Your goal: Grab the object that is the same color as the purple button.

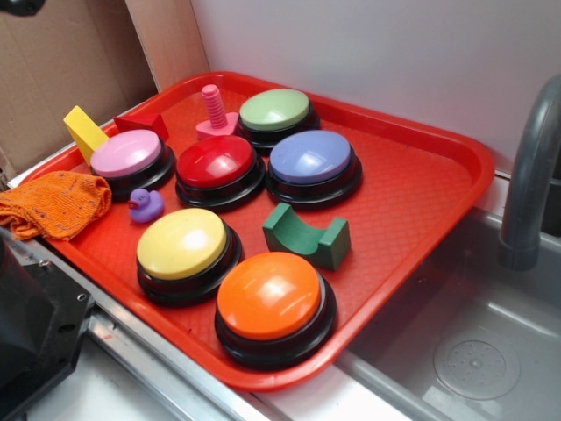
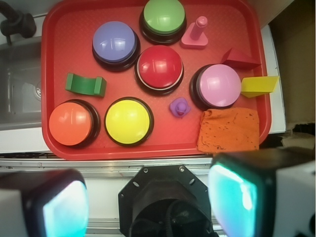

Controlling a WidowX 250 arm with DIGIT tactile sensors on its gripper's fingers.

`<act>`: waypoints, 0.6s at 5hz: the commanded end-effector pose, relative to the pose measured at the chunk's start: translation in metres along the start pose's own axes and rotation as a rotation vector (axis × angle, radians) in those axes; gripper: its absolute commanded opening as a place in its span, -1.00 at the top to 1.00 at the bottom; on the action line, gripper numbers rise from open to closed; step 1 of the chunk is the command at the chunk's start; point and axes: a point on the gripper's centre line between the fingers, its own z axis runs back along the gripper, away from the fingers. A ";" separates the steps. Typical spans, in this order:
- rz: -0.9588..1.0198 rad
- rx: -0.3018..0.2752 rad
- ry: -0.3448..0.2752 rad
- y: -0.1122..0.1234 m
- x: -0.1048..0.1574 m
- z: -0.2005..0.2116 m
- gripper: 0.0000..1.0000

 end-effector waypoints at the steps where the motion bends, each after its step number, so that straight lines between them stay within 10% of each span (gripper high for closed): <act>1: 0.000 0.000 0.000 0.000 0.000 0.000 -1.00; 3: 0.410 0.034 -0.004 0.028 0.020 -0.039 -1.00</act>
